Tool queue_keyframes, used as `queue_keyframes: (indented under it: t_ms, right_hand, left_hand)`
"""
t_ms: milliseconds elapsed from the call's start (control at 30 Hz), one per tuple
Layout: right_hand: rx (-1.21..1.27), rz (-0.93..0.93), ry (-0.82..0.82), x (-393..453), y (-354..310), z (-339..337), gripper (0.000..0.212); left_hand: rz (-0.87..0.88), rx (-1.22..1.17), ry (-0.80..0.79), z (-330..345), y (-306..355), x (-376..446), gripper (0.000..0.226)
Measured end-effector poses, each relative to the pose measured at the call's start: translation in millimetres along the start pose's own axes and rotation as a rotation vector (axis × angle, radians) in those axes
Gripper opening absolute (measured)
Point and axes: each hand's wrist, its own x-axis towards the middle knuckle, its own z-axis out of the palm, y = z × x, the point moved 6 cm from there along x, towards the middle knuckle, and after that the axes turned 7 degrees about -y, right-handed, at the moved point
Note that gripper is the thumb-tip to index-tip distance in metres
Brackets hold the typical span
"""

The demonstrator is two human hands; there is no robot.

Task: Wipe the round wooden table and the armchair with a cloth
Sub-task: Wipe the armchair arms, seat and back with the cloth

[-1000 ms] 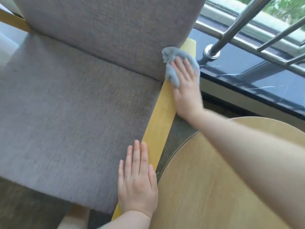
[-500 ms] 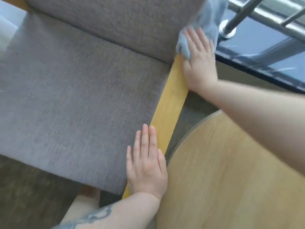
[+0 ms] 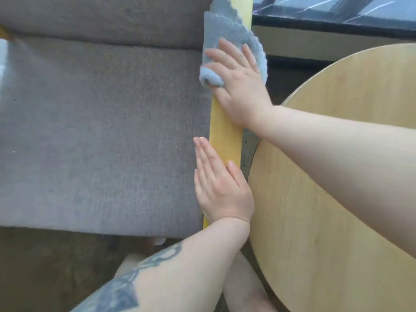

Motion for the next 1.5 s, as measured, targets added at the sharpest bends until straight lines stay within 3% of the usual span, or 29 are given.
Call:
queue_keyframes:
  t_ms: [100, 200, 267, 367, 467, 533, 567, 700, 767, 833, 967, 1000, 1100, 1233, 1433, 1500]
  right_hand:
    - [0.004, -0.110, -0.058, -70.0, -39.5, 29.5, 0.040]
    - [0.072, -0.098, -0.090, -108.0, -32.7, 38.8, 0.054]
    - [0.289, 0.132, 0.080, -108.6, -35.3, 42.4, 0.054]
    - [0.690, 0.589, 0.442, -150.5, -68.8, 60.8, 0.048]
    - [0.682, 0.802, 0.565, -221.1, -124.3, 87.0, 0.047]
    - [0.603, 0.883, 0.568, -248.3, -144.5, 98.9, 0.045]
    - [0.678, 0.952, 0.620, -253.4, -145.1, 104.7, 0.041]
    - [1.484, 1.504, 1.081, -275.9, -140.7, 136.8, 0.016]
    - [1.840, 1.648, 1.152, -277.1, -165.1, 151.2, 0.017]
    - [2.095, 1.668, 1.195, -275.0, -178.6, 156.1, 0.027]
    - [2.236, 1.568, 0.979, -277.5, -174.1, 150.2, 0.066]
    - [2.236, 1.519, 0.976, -279.4, -177.1, 148.7, 0.067]
    - [2.318, 1.501, 1.034, -285.9, -187.8, 146.4, 0.041]
    - [2.472, 1.442, 1.264, -273.6, -188.2, 146.4, 0.035]
    - [2.435, 1.285, 1.001, -264.9, -223.7, 151.9, 0.019]
    - [2.398, 1.346, 0.838, -257.1, -248.1, 162.7, 0.033]
  left_hand:
    - [0.101, -0.114, -0.028, -3.5, -7.9, -3.5, 0.064]
    - [0.389, -0.115, -0.286, -10.8, -23.7, -10.8, 0.065]
    - [0.565, 0.007, -0.424, -20.6, -32.1, -10.0, 0.065]
    - [0.883, 0.360, -0.442, -32.9, -37.4, 2.9, 0.060]
    - [1.054, 0.537, -0.549, -33.1, -42.5, 18.4, 0.061]
    - [1.052, 0.531, -0.593, -30.6, -44.6, 16.6, 0.062]
    - [1.034, 0.524, -0.586, -30.1, -44.8, 13.9, 0.062]
    - [0.972, 0.564, -0.492, -30.4, -43.0, 10.6, 0.061]
    - [0.933, 0.631, -0.453, -30.3, -44.4, 6.5, 0.060]
    - [0.937, 0.650, -0.446, -28.0, -49.3, -15.3, 0.059]
    - [0.986, 0.676, -0.566, -27.9, -74.4, -71.5, 0.060]
    - [0.970, 0.690, -0.587, -28.1, -76.7, -73.3, 0.060]
    - [0.946, 0.707, -0.610, -30.9, -73.4, -74.7, 0.062]
    - [0.966, 0.757, -0.660, -37.1, -71.9, -74.4, 0.062]
    - [0.989, 0.778, -0.797, -68.8, -102.8, -92.2, 0.061]
    - [0.945, 0.755, -0.836, -86.6, -126.8, -98.1, 0.065]
